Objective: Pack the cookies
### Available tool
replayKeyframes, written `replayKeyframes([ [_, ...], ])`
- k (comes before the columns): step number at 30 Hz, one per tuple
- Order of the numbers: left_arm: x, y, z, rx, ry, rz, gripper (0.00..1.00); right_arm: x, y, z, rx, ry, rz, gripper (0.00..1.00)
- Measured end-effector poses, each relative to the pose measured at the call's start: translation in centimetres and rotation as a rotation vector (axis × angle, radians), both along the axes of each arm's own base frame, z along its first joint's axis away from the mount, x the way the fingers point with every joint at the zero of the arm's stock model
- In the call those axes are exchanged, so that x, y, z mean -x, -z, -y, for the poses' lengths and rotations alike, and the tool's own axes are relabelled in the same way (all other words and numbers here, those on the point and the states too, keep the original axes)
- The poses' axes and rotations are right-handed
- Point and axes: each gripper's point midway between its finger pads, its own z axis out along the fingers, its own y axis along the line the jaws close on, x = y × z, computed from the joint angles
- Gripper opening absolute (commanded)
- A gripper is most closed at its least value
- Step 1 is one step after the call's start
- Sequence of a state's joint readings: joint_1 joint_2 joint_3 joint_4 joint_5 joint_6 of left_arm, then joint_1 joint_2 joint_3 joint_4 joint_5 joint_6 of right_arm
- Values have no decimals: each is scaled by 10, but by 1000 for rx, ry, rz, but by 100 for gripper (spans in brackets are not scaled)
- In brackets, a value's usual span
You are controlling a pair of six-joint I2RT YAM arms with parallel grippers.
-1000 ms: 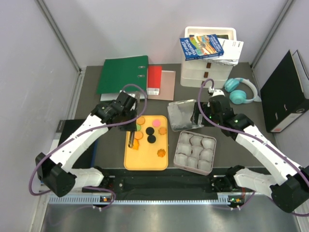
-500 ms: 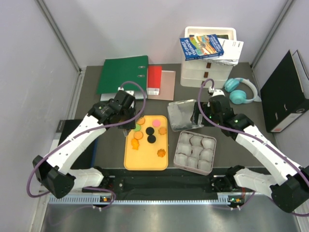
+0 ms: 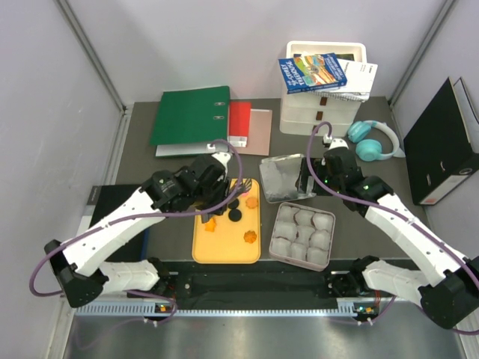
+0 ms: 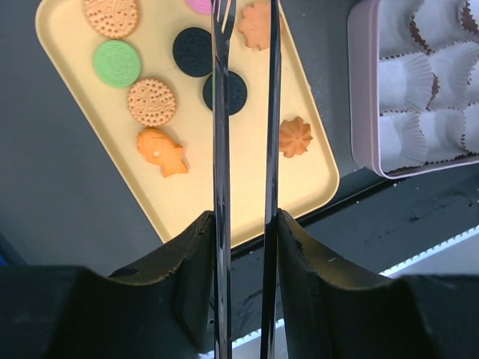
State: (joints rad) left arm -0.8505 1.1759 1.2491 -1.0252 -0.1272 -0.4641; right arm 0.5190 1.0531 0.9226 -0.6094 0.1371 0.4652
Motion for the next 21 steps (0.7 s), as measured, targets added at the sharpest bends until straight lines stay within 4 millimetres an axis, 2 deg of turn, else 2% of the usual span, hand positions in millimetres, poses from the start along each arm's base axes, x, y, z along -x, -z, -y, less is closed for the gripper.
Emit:
replayKeyframes([
  [4, 9, 3, 11, -18, 53, 9, 44, 0, 1, 0, 2, 1, -3, 99],
  [8, 12, 17, 21, -68, 87, 3, 45, 0, 2, 2, 7, 8, -6, 99],
  [13, 14, 40, 17, -146, 92, -14, 47, 3, 3, 6, 19, 22, -14, 99],
  [21, 12, 51, 12, -189, 94, -13, 48, 6, -2, 11, 21, 35, -3, 99],
])
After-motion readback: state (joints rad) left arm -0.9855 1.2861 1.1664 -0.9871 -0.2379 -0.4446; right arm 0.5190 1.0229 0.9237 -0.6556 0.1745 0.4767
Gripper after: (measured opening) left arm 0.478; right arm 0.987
